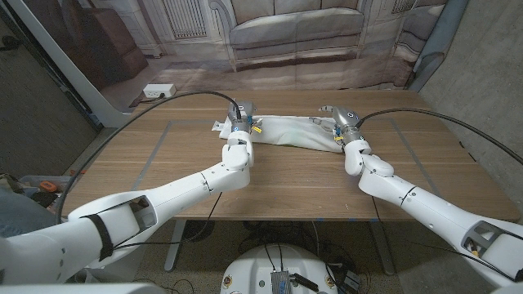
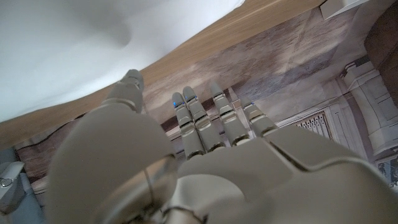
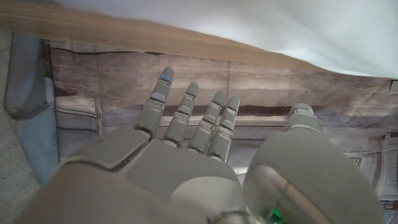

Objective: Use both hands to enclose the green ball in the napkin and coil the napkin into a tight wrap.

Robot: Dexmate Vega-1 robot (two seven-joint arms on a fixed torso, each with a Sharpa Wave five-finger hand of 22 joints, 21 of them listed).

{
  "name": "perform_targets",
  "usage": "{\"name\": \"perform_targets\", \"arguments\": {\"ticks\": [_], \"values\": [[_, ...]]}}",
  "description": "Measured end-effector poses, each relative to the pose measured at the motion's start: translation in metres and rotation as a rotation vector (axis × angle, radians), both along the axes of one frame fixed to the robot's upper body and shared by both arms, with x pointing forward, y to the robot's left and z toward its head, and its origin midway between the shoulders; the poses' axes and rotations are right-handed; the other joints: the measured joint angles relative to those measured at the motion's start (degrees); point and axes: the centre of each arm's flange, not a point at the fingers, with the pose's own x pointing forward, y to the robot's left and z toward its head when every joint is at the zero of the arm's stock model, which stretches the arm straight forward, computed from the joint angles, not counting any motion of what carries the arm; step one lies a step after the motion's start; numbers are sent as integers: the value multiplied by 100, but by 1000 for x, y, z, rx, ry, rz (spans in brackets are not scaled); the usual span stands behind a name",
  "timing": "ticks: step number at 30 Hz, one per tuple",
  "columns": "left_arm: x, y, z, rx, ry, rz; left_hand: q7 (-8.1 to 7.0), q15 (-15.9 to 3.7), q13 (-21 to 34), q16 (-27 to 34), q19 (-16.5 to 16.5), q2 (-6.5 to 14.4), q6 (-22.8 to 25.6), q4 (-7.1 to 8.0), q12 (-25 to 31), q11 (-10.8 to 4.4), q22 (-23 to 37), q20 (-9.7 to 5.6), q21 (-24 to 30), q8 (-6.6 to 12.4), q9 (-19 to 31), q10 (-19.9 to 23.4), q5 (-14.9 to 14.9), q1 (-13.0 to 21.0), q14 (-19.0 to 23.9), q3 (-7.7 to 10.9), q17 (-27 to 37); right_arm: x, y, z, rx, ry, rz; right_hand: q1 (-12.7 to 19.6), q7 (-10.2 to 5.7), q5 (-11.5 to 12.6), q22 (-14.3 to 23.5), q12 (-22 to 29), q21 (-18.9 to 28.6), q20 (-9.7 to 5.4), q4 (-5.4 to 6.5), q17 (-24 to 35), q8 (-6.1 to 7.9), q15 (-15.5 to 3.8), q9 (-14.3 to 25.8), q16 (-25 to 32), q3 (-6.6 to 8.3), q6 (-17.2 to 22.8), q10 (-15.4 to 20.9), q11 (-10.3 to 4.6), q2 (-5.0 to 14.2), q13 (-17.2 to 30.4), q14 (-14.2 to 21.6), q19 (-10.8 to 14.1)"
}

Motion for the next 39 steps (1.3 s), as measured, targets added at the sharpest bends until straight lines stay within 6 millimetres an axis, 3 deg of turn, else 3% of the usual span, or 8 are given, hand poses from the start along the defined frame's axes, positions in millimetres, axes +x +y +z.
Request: {"name": "perform_targets", "arguments": {"ticks": [11, 16, 17, 19, 20, 25, 36, 39], "values": [[-29, 13, -10, -12, 9, -54, 122, 29, 15, 0, -425, -226, -1175, -74, 4, 6, 0, 260, 0, 0, 7, -967, 117, -144, -786, -325, 0, -41, 2, -7, 21, -70, 4, 26, 0, 22, 0, 0, 0, 18, -48, -27, 0, 23, 0, 0, -47, -205, -159, 15, -26, 0, -268, -259], [-37, 17, -21, -14, 19, -65, 219, 59, 42, 0, -485, -275, -1487, -79, 24, 32, -1, 259, 0, 1, 27, -1185, 158, -195, -895, -438, 0, -52, 2, -11, 9, -105, -4, 52, -12, 31, 1, 0, 0, 16, -72, -27, 0, -18, -1, 0, -71, -299, -166, 22, -51, -20, -309, -323], [-39, 17, -23, -9, 8, -73, 225, 68, 42, 0, -485, -275, -1524, -82, 24, 32, -1, 259, 0, 1, 27, -1186, 158, -195, -904, -441, 0, -62, 4, -20, 1, -109, 0, 78, -19, 61, 1, 0, 0, 12, -74, -26, 0, -44, -1, 0, -69, -372, -216, 40, -78, -20, -335, -368], [-41, 21, -34, -17, 26, -71, 226, 68, 42, 0, -485, -275, -1567, -88, 46, 33, -1, 259, 0, 1, 27, -1186, 159, -194, -904, -447, 0, -65, 2, -17, -16, -144, -26, 90, -24, 70, 1, 0, 0, 28, -130, -26, 0, -60, -1, 0, -45, -473, -307, 33, -79, -20, -411, -413], [-46, 19, -34, -4, -20, -81, 227, 68, 42, 0, -485, -275, -1568, -88, 45, 33, -1, 259, 0, 1, 27, -1186, 179, -194, -904, -447, 0, -74, 5, -29, -28, -139, -21, 175, -41, 103, 1, 0, 0, 18, -155, -26, 0, -52, -1, 0, -38, -511, -344, 14, -61, -20, -427, -446], [-51, 21, -50, 19, -72, -79, 222, 54, 42, 44, -448, -274, -1563, -119, 114, 30, -5, 223, 27, 46, 27, -1182, 220, -193, -890, -478, 0, -87, 8, -40, -78, -163, -62, 413, -60, 177, -26, 0, 0, 10, -271, -26, 0, -47, -1, 0, 49, -605, -454, -16, 14, -20, -545, -515], [-43, 33, -85, 46, -95, -38, 51, 16, 42, 89, -327, -257, -1203, -196, 196, -16, -17, 146, 72, 215, 13, -927, 288, -40, -726, -554, -27, -94, 11, -54, -164, -126, -122, 660, -72, 276, -26, 0, 0, 18, -373, -25, 0, -31, -1, 0, 121, -809, -608, 15, 65, -20, -705, -587], [-46, 27, -84, 73, -153, -62, -12, 15, 35, 88, -327, -227, -1142, -222, 196, -24, -17, 146, 72, 237, 9, -877, 288, -10, -726, -566, -26, -99, 17, -61, -184, -100, -108, 682, -72, 277, -26, 0, 0, -2, -398, -25, 0, -29, -1, 0, 96, -809, -608, 15, 43, -20, -706, -608]]}}
